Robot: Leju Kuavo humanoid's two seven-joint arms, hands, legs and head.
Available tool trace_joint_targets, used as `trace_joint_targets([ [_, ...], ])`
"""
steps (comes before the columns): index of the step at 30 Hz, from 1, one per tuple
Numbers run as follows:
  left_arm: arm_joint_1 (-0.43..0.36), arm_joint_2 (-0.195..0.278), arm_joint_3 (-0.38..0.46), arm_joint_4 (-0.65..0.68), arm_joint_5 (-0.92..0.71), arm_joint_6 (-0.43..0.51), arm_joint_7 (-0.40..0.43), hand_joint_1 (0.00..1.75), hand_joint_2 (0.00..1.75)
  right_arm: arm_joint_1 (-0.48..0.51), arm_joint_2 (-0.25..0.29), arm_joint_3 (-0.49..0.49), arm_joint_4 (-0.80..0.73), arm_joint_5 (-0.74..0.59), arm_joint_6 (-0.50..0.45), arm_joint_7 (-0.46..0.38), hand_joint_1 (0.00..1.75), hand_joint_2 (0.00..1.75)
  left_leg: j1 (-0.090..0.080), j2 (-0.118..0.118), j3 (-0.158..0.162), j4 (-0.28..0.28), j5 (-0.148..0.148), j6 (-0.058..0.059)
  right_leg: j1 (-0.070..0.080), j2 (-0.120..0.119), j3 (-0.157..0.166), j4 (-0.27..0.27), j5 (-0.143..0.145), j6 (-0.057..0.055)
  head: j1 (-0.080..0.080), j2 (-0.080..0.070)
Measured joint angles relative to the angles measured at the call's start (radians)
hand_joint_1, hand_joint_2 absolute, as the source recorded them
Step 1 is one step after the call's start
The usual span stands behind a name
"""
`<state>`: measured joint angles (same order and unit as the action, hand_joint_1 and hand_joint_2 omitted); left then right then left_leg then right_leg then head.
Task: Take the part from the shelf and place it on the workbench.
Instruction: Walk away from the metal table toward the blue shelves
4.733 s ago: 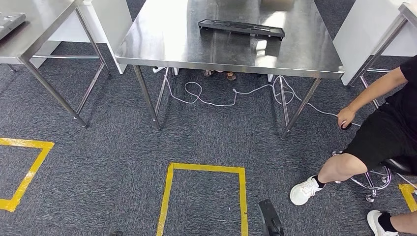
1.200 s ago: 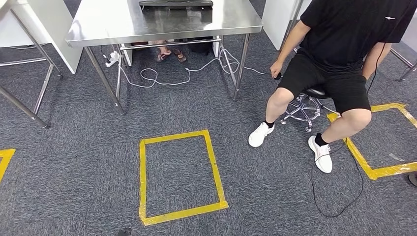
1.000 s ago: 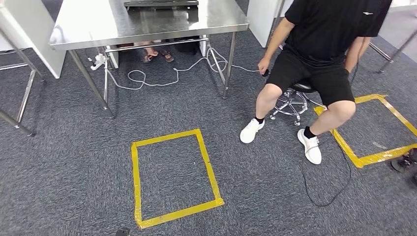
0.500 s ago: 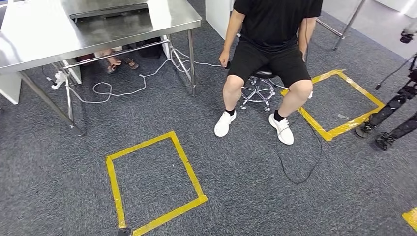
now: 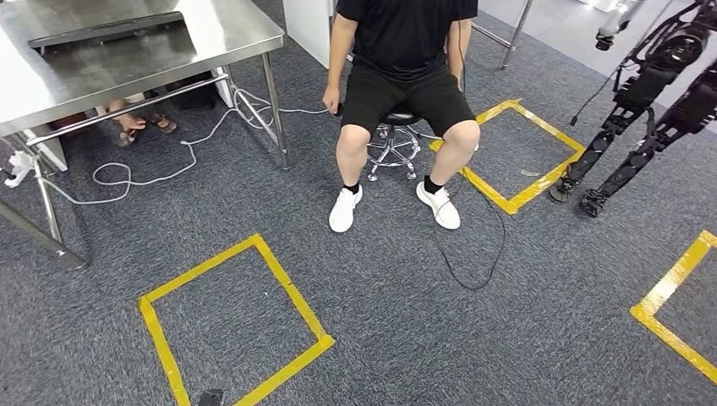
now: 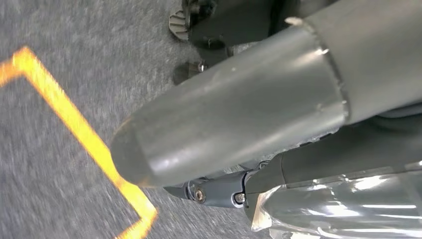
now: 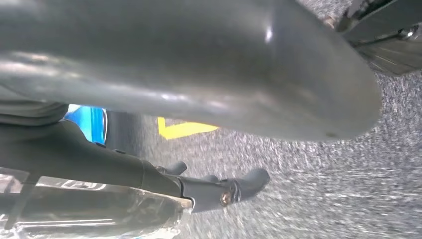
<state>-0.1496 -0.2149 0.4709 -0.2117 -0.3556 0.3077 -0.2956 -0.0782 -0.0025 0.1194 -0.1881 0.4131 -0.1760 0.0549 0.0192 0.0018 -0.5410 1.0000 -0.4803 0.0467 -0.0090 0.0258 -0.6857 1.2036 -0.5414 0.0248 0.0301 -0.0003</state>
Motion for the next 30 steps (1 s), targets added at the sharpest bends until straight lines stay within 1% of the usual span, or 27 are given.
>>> trace_joint_targets([
  [1,0.001,0.0,0.0,0.0,0.0,0.0,0.001,0.0,0.0,-0.001,0.0,0.0,0.0,0.002,0.0,0.0,0.0,0.0,-0.001,0.017,-0.001,0.0,0.0,0.0,-0.002,-0.008,-0.028,0.056,-0.017,0.002,0.0,0.0],
  [2,0.001,0.0,0.0,0.0,0.0,0.0,0.002,0.0,0.0,0.0,0.0,0.0,0.0,0.004,0.001,0.001,0.0,0.0,-0.002,0.032,-0.001,0.0,-0.001,0.0,-0.005,-0.013,-0.039,0.082,-0.021,0.007,0.0,0.0],
  [3,0.0,0.0,0.0,0.0,0.0,0.001,0.002,0.0,0.0,0.002,0.0,0.0,0.0,0.006,0.002,0.002,0.0,0.0,-0.001,0.045,-0.001,0.001,-0.002,-0.001,-0.009,-0.018,-0.029,0.069,-0.01,0.016,0.0,0.0],
  [4,0.0,0.0,0.0,0.0,0.0,0.001,0.002,0.0,0.0,0.003,-0.001,0.0,0.0,0.008,0.002,0.003,0.0,0.0,0.0,0.058,0.0,0.001,-0.003,-0.003,-0.013,-0.028,0.002,0.016,0.012,0.027,0.0,0.0],
  [5,0.0,-0.001,0.0,0.0,0.0,0.002,0.002,0.0,0.0,0.003,-0.002,0.0,0.0,0.01,0.003,0.004,0.0,0.0,0.0,0.069,0.002,0.001,-0.004,-0.007,-0.017,-0.05,0.046,-0.06,0.038,0.036,0.001,0.0],
  [6,0.0,-0.001,0.0,0.0,0.001,0.002,0.002,0.0,0.0,0.001,-0.002,0.0,0.0,0.012,0.004,0.005,0.0,0.0,-0.002,0.079,0.005,0.002,-0.008,-0.012,-0.016,-0.076,0.085,-0.129,0.059,0.039,0.003,0.0],
  [7,-0.001,-0.001,0.0,0.0,0.001,0.003,0.002,0.0,0.0,-0.001,-0.003,0.001,0.0,0.014,0.005,0.005,0.0,0.0,-0.005,0.09,0.009,0.002,-0.011,-0.019,-0.014,-0.095,0.112,-0.177,0.071,0.037,0.004,0.0],
  [8,-0.001,-0.001,0.0,0.0,0.003,0.004,0.001,0.0,0.0,-0.004,-0.003,0.001,0.0,0.015,0.007,0.006,0.0,0.0,-0.007,0.1,0.013,0.002,-0.014,-0.026,-0.01,-0.106,0.123,-0.201,0.077,0.032,0.005,0.0],
  [9,-0.002,-0.002,0.0,0.0,0.004,0.005,0.0,0.0,0.0,-0.005,-0.003,0.002,0.0,0.017,0.009,0.006,0.0,0.0,-0.009,0.11,0.017,0.001,-0.016,-0.032,-0.005,-0.101,0.12,-0.204,0.077,0.024,0.005,0.0],
  [10,-0.003,-0.002,0.0,0.0,0.005,0.005,0.0,0.0,0.0,-0.005,-0.004,0.002,0.0,0.018,0.01,0.006,0.0,0.0,-0.008,0.119,0.02,-0.001,-0.018,-0.037,-0.004,-0.087,0.118,-0.204,0.078,0.017,0.004,0.0],
  [11,-0.004,-0.003,0.0,0.0,0.006,0.005,-0.001,0.0,0.0,-0.004,-0.005,0.002,0.0,0.018,0.012,0.006,0.0,0.0,-0.004,0.111,0.021,0.004,-0.024,-0.043,-0.01,-0.075,0.119,-0.206,0.08,0.011,0.003,0.0],
  [12,-0.005,-0.003,0.0,0.0,0.006,0.005,-0.001,0.0,0.0,-0.004,-0.006,0.002,0.0,0.019,0.012,0.006,0.0,0.0,-0.001,0.091,0.016,0.022,-0.04,-0.049,-0.015,-0.063,0.121,-0.207,0.083,0.004,0.001,0.0],
  [13,-0.005,-0.003,0.0,0.0,0.006,0.006,-0.001,0.0,0.0,-0.003,-0.006,0.002,0.0,0.02,0.013,0.006,0.0,0.0,0.001,0.063,0.001,0.061,-0.068,-0.053,-0.02,-0.052,0.123,-0.208,0.086,-0.005,-0.001,0.0],
  [14,-0.004,-0.003,0.0,0.0,0.006,0.006,-0.001,0.0,0.0,-0.003,-0.006,0.003,0.0,0.022,0.013,0.006,0.0,0.0,0.004,0.03,-0.026,0.123,-0.105,-0.055,-0.024,-0.041,0.124,-0.209,0.089,-0.013,-0.003,0.0],
  [15,-0.002,-0.003,0.0,0.0,0.006,0.007,-0.002,0.0,0.0,-0.003,-0.005,0.004,0.0,0.023,0.014,0.006,0.0,0.0,0.004,0.011,-0.058,0.195,-0.141,-0.054,-0.021,-0.029,0.122,-0.209,0.091,-0.019,-0.005,0.0],
  [16,0.0,-0.003,-0.001,0.0,0.006,0.007,-0.002,0.0,0.0,-0.003,-0.005,0.004,0.0,0.024,0.014,0.007,0.0,0.0,0.004,0.002,-0.09,0.26,-0.167,-0.053,-0.018,-0.016,0.121,-0.208,0.092,-0.023,-0.005,0.0],
  [17,0.002,-0.003,-0.001,0.0,0.005,0.007,-0.002,0.0,0.0,-0.002,-0.004,0.004,0.0,0.025,0.015,0.008,0.0,0.0,0.004,-0.003,-0.111,0.298,-0.172,-0.053,-0.017,-0.002,0.121,-0.208,0.093,-0.023,-0.005,0.0],
  [18,0.002,-0.003,-0.001,0.0,0.005,0.007,-0.002,0.0,0.0,-0.001,-0.004,0.005,0.0,0.026,0.015,0.009,0.0,0.0,0.005,-0.004,-0.114,0.297,-0.157,-0.053,-0.016,0.013,0.121,-0.207,0.093,-0.024,-0.006,0.0],
  [19,0.003,-0.002,-0.002,0.0,0.004,0.007,-0.002,0.0,0.0,0.001,-0.004,0.005,0.0,0.026,0.015,0.011,0.0,0.0,0.006,-0.007,-0.1,0.259,-0.125,-0.052,-0.016,0.028,0.122,-0.206,0.093,-0.024,-0.006,0.0],
  [20,0.003,-0.002,-0.002,0.0,0.003,0.007,-0.003,0.0,0.0,0.001,-0.004,0.005,0.0,0.027,0.015,0.012,0.0,0.0,0.009,-0.02,-0.073,0.195,-0.084,-0.05,-0.016,0.042,0.123,-0.204,0.093,-0.023,-0.006,0.0],
  [22,0.004,-0.001,-0.004,0.0,0.001,0.007,-0.007,0.0,0.0,-0.001,-0.003,0.005,0.0,0.027,0.015,0.014,0.0,0.0,0.015,-0.071,-0.026,0.076,-0.03,-0.048,-0.011,0.067,0.115,-0.193,0.091,-0.017,-0.007,0.0],
  [23,0.004,-0.001,-0.005,0.0,0.0,0.006,-0.009,0.0,0.0,-0.001,-0.002,0.005,0.0,0.027,0.014,0.014,0.0,0.0,0.015,-0.089,-0.016,0.046,-0.022,-0.046,-0.009,0.078,0.108,-0.189,0.091,-0.011,-0.007,0.0],
  [24,0.004,-0.001,-0.006,0.001,0.0,0.006,-0.01,0.0,0.0,-0.001,-0.002,0.005,0.0,0.027,0.014,0.014,0.0,0.0,0.012,-0.094,-0.014,0.036,-0.022,-0.042,-0.007,0.089,0.1,-0.187,0.092,-0.002,-0.008,0.0],
  [26,0.003,-0.002,-0.008,0.001,-0.001,0.006,-0.01,0.0,0.0,0.005,-0.003,0.005,0.001,0.027,0.013,0.014,0.0,0.0,0.007,-0.069,-0.013,0.03,-0.016,-0.027,-0.008,0.104,0.087,-0.189,0.096,0.014,-0.008,0.0],
  [27,0.003,-0.003,-0.009,0.001,-0.001,0.008,-0.01,0.0,0.0,0.008,-0.002,0.005,0.001,0.028,0.013,0.015,0.0,0.0,0.007,-0.057,-0.011,0.024,-0.011,-0.018,-0.007,0.09,0.078,-0.177,0.09,0.018,-0.008,0.0],
  [28,0.003,-0.003,-0.009,0.0,-0.001,0.009,-0.009,0.0,0.0,0.009,-0.001,0.005,0.001,0.029,0.012,0.015,0.0,0.0,0.008,-0.043,-0.009,0.018,-0.007,-0.011,-0.005,0.066,0.061,-0.148,0.075,0.018,-0.005,0.0],
  [30,0.003,-0.003,-0.01,0.001,0.0,0.013,-0.008,0.0,0.0,0.007,0.003,0.005,0.001,0.032,0.012,0.016,0.0,0.0,0.005,-0.011,-0.009,0.014,-0.004,-0.004,-0.005,0.008,0.004,-0.033,0.018,0.011,0.0,0.0],
])
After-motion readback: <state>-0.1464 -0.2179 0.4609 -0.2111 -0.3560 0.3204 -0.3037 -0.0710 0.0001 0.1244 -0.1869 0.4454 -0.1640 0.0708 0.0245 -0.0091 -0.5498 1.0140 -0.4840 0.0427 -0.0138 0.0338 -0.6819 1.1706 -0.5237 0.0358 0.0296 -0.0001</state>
